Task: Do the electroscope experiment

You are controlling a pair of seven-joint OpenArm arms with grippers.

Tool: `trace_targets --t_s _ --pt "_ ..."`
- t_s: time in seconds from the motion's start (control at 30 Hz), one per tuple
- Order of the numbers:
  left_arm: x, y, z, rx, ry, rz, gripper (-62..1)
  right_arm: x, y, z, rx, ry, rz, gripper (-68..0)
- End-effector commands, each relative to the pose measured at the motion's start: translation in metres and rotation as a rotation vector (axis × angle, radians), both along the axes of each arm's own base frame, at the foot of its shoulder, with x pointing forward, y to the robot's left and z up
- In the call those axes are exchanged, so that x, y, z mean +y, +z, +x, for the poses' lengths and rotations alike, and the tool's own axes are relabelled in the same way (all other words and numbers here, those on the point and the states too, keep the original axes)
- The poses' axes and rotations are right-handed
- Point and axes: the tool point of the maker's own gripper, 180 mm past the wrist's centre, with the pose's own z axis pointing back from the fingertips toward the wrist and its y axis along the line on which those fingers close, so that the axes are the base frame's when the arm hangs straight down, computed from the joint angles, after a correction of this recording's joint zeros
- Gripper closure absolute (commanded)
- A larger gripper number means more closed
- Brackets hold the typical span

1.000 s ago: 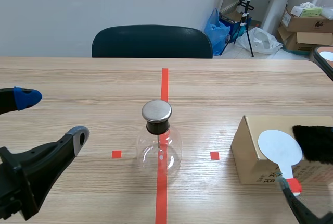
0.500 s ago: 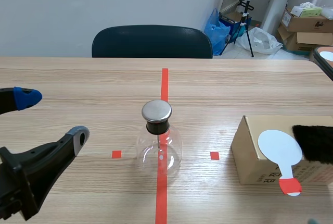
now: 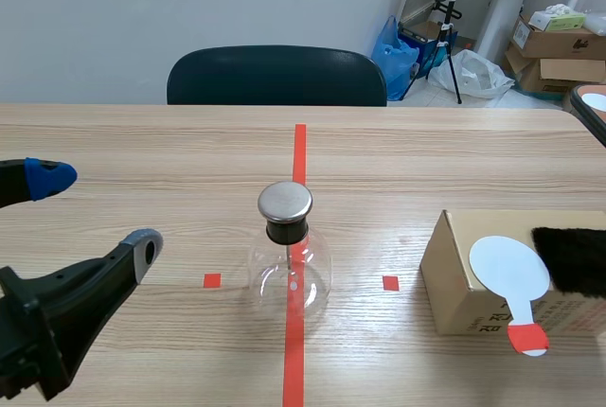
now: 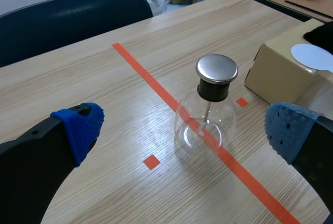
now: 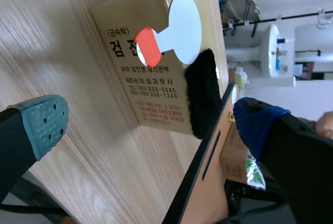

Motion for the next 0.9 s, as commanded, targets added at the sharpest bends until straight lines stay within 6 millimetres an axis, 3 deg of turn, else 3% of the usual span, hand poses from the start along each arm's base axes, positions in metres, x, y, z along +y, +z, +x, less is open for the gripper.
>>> trace_targets --t_s 0.0,0.33,0.57,0.87 --pt "-0.005 0.007 0.000 -0.017 -0.009 -0.023 -62.3 -0.003 0.003 0.011 -0.050 0.003 -0.027 -67.9" --pt "-0.005 0.007 0.000 -0.017 -0.009 -0.022 -62.3 0.000 -0.003 0.033 -0.223 -0.021 -0.121 -67.9" --pt "-0.005 0.007 0.000 -0.017 -0.009 -0.022 -62.3 0.004 -0.019 0.036 -0.208 -0.013 -0.117 -67.9" --pt "-0.005 0.007 0.000 -0.017 -0.009 -0.022 -62.3 0.003 -0.026 0.053 -0.236 0.006 -0.156 -67.9"
